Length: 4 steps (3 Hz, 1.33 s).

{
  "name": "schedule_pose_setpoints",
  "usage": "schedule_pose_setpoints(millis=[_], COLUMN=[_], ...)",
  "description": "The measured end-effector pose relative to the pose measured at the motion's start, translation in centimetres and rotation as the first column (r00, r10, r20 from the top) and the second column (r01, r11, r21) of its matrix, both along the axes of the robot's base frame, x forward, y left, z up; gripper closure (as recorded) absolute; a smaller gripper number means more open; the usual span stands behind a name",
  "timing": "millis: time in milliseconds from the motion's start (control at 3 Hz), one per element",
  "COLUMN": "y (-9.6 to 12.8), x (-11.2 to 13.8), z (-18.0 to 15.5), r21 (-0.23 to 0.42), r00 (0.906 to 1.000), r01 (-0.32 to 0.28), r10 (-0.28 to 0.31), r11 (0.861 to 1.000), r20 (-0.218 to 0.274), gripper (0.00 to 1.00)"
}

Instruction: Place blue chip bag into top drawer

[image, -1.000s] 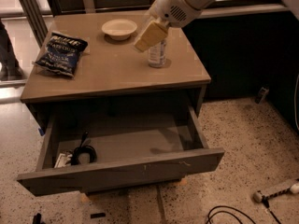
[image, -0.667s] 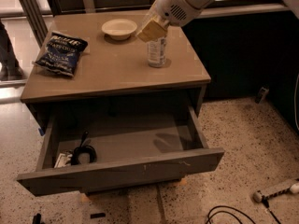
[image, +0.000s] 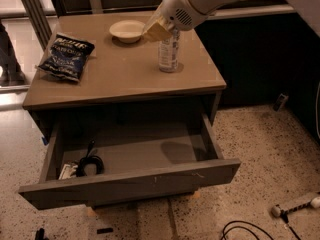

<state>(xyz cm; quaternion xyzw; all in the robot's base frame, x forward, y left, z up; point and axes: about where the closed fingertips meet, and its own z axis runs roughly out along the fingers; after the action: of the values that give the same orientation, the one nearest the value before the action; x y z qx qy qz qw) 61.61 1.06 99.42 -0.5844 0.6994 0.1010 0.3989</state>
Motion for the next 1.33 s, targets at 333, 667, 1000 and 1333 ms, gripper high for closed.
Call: schedule_pose_setpoints(millis=[333, 667, 1000, 1333], y=[3.6, 7.6, 11.6, 16.1], x=[2.7, 5.7, 8.3, 9.5], z=[-0.8, -1.4, -2.7, -4.6], r21=[0.072, 0.129, 0.178, 0.229], r00=[0.9994, 0.9983, 0.9986, 0.9975], r01=[0.002, -0.017, -0.032, -0.07], r10=[-0.004, 0.01, 0.024, 0.07], r11=[0.997, 0.991, 0.983, 0.971], r20=[0.034, 0.057, 0.047, 0.008], gripper=[1.0, 1.0, 1.0, 1.0])
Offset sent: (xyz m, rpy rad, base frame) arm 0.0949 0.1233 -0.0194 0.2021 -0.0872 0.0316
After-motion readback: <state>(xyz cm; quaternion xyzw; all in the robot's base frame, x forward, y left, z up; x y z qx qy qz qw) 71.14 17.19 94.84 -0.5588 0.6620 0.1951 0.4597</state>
